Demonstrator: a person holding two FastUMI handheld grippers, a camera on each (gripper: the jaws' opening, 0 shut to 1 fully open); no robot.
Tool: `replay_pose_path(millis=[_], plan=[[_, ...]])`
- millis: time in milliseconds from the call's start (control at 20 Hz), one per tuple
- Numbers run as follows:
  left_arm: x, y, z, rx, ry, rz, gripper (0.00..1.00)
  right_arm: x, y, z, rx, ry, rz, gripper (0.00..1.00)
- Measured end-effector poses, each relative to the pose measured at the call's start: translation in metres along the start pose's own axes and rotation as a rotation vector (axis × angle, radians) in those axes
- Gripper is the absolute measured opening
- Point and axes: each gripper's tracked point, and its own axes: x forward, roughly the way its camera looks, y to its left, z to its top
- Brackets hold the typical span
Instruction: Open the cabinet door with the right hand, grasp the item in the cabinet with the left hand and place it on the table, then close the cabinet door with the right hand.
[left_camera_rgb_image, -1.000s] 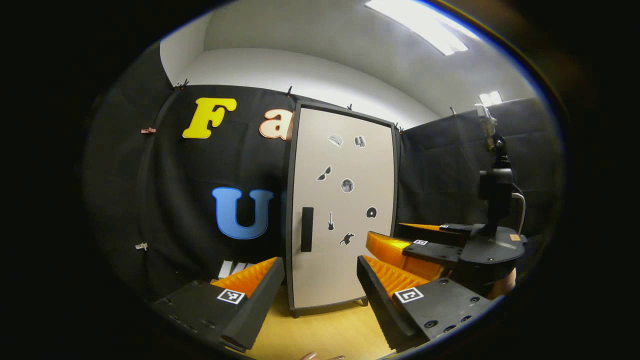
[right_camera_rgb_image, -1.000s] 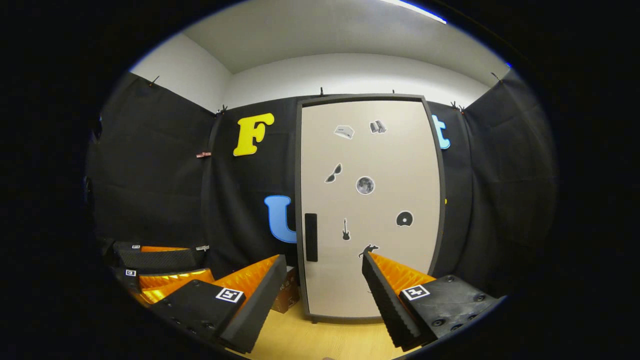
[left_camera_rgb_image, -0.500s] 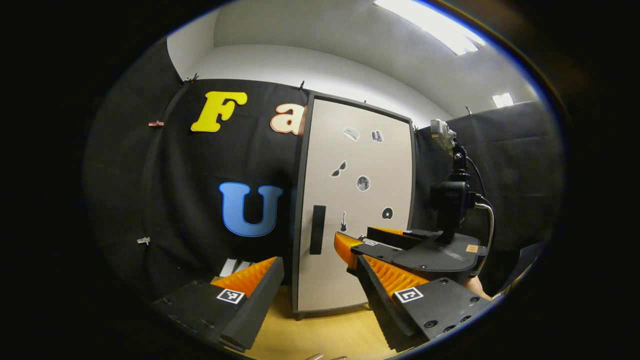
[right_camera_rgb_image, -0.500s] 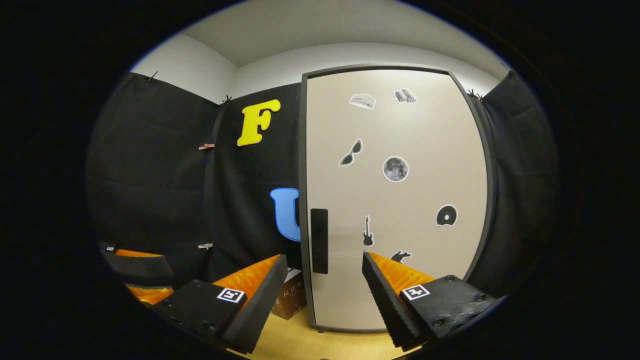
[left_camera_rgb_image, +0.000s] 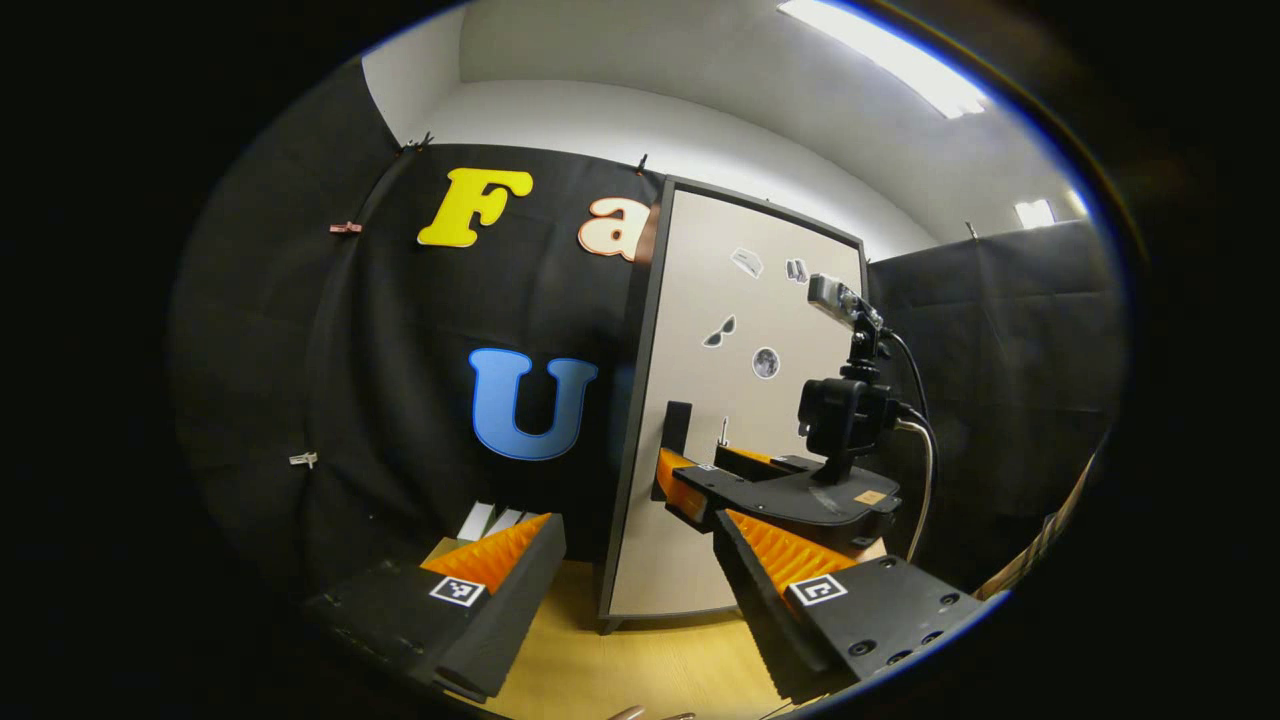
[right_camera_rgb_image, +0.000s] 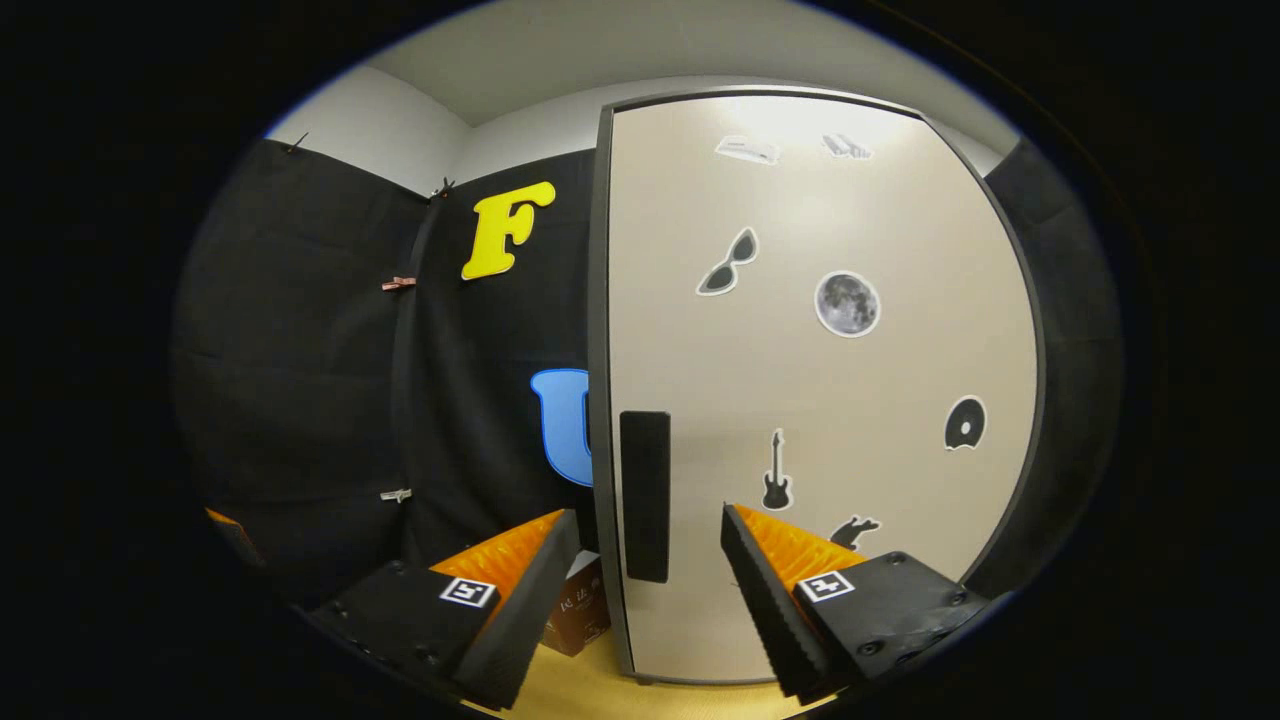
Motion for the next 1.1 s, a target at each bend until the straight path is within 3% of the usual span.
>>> replay_pose_path(millis=[300,400,550,600,650,800,1050,1100], plan=[[-0.004,0.014,0.003,0.019,-0.003,0.051,0.95,0.031,0.003,-0.012,-0.026,0.002,-0.027,0.83],[-0.006,0.016,0.005,0.022,-0.009,0.061,0.94,0.038,-0.001,-0.016,-0.029,0.005,-0.051,0.73],[-0.009,0.024,0.004,0.013,-0.01,0.075,0.94,0.045,-0.001,-0.018,-0.026,0.01,-0.067,0.5],[-0.01,0.025,0.003,0.009,-0.01,0.078,0.94,0.047,-0.002,-0.019,-0.034,0.01,-0.076,0.5],[-0.01,0.026,0.004,0.005,-0.009,0.078,0.94,0.047,-0.001,-0.018,-0.037,0.003,-0.084,0.41],[-0.013,0.03,0.003,0.005,-0.008,0.087,0.94,0.047,-0.002,-0.019,-0.07,-0.007,-0.117,0.4],[-0.024,0.034,0.003,0.012,-0.008,0.087,0.94,0.047,-0.004,-0.019,-0.066,-0.011,-0.154,0.16],[-0.028,0.035,0.003,0.011,-0.008,0.087,0.94,0.046,-0.004,-0.02,-0.063,-0.005,-0.15,0.16]])
